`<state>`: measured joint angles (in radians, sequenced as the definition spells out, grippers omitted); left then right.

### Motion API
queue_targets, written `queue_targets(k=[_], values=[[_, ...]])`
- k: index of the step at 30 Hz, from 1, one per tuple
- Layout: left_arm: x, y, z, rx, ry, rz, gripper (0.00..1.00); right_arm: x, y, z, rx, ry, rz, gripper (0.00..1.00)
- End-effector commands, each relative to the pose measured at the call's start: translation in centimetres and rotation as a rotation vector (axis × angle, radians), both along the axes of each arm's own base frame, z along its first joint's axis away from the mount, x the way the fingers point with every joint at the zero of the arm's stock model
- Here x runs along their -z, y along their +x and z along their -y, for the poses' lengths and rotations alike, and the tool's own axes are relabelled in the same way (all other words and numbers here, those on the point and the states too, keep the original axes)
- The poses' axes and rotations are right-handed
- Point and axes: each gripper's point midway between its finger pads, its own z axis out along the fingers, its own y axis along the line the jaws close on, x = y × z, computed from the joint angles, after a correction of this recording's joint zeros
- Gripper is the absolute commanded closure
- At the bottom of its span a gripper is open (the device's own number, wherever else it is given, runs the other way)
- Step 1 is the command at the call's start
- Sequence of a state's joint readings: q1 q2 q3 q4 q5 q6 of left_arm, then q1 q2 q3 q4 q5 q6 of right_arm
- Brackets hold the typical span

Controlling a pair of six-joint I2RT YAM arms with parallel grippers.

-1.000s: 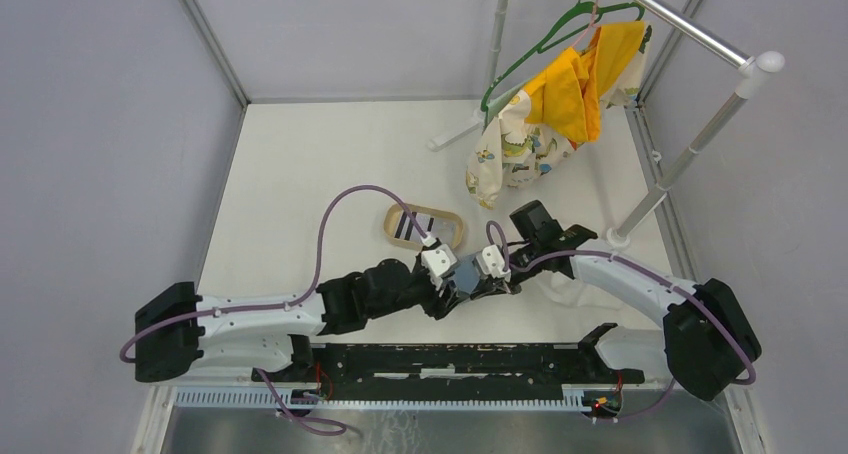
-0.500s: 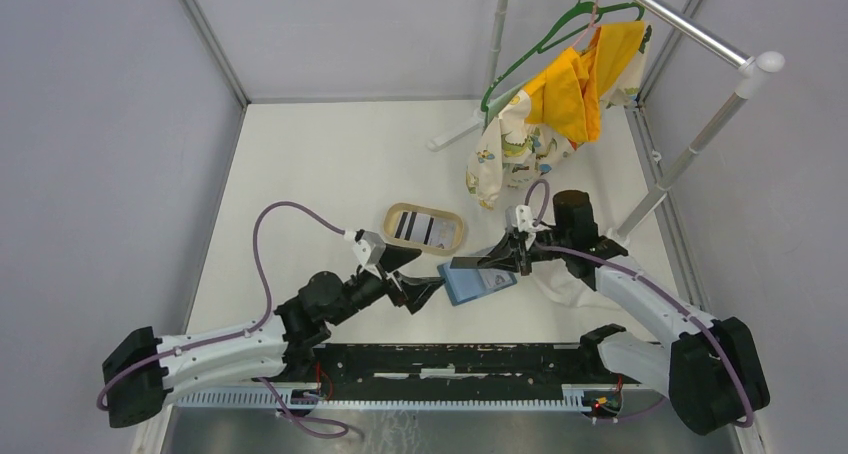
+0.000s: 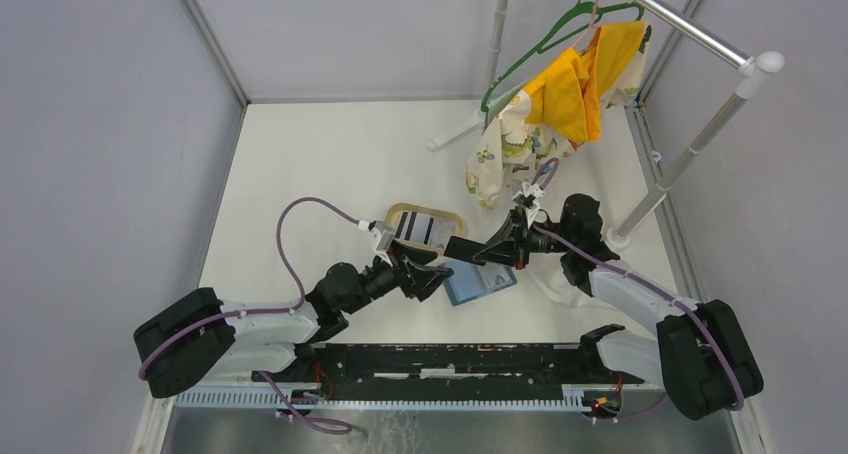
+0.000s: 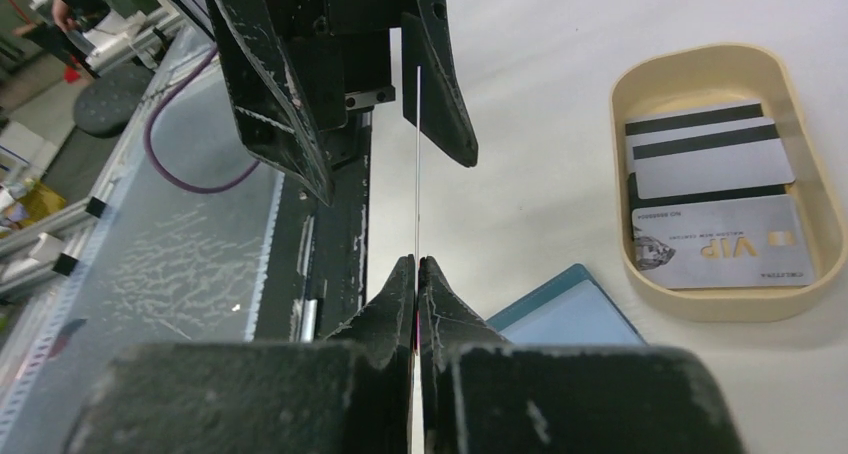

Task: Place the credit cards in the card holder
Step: Insert the credit card into the card holder.

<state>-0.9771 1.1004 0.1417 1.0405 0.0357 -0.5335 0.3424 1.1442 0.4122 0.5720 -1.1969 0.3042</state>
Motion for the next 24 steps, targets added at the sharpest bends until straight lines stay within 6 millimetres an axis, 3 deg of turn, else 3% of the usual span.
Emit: queue_targets(k=[1,7,19,22,24], values=[[-4.8,0.7,1.5,0.017,-0.152,0.034,0.25,-2.3,0.3,-0.3,0.017,0.069,-0.040,1.00],[-5.4,0.9,1.5,0.020,-0.203,0.010,0.26,-2.7,0.0,-0.3,0.013,0.082,-0.047,1.00],[-7.2,1.1,2.0,0.098,-0.296,0.015,0.49,-2.0,-0.4,-0.5,-0.015,0.074,-0.083,1.00],[-7.6,1.1,2.0,0.133,-0.320,0.022,0.65,-1.7,-0.6,-0.7,-0.024,0.067,-0.091,1.00],[-7.6,1.0,2.1,0.162,-0.326,0.022,0.90,-1.4,-0.6,-0.8,-0.027,0.057,-0.088,1.00]])
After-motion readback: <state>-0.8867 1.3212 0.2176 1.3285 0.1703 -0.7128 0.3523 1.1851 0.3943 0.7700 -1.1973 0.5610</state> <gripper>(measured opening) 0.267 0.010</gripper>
